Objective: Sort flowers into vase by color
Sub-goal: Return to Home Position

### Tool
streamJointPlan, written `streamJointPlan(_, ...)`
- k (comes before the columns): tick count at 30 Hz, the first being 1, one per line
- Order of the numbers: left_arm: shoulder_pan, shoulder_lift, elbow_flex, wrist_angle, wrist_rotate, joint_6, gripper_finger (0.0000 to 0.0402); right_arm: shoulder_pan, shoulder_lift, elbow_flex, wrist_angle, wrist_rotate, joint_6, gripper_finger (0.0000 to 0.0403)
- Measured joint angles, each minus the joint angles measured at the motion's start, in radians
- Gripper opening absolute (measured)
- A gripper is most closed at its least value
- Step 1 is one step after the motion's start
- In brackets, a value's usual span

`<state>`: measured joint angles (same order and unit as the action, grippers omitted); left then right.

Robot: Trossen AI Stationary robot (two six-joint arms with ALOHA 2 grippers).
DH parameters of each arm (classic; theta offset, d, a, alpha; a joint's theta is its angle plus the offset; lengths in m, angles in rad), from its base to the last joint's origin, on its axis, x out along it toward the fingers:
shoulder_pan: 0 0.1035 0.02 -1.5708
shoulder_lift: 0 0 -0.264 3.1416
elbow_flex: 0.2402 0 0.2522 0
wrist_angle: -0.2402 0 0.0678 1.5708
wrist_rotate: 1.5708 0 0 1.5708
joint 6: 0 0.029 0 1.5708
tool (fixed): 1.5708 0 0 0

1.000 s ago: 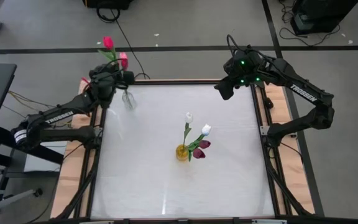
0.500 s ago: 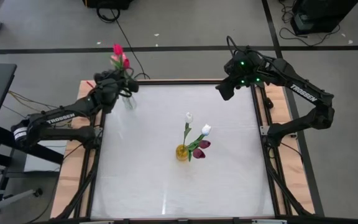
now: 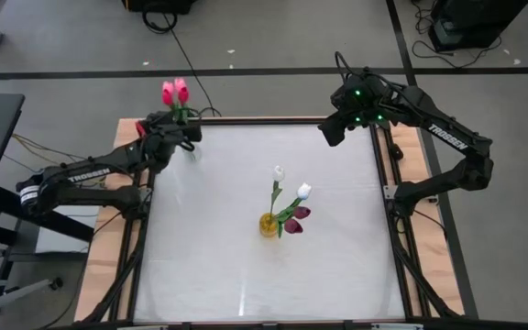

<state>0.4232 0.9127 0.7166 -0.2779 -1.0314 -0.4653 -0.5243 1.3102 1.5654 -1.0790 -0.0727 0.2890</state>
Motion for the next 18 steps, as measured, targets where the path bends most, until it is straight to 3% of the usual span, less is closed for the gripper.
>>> streamJointPlan(5, -0.048, -0.007, 0.0, -0.079, 0.0, -0.032, 0.0175, 0.0, -0.002, 0.0, 0.001, 0.006, 0.012, 0.0224)
streamJointPlan(7, -0.072, -0.023, 0.005, -0.139, 0.014, -0.034, 0.0184, 0.006, -0.013, 0.0, 0.012, 0.061, 0.052, 0.0224)
streamJointPlan(11, -0.138, -0.081, 0.058, -0.255, 0.119, -0.041, 0.0192, 0.056, -0.082, 0.0, 0.114, 0.147, 0.023, 0.0224)
streamJointPlan(15, -0.226, -0.142, 0.131, -0.303, 0.264, -0.052, 0.0192, 0.107, -0.167, 0.0, 0.209, 0.142, -0.039, 0.0216)
streamJointPlan(18, -0.301, -0.157, 0.181, -0.259, 0.292, -0.059, 0.0192, 0.143, -0.219, 0.0, 0.252, 0.121, -0.091, 0.0184)
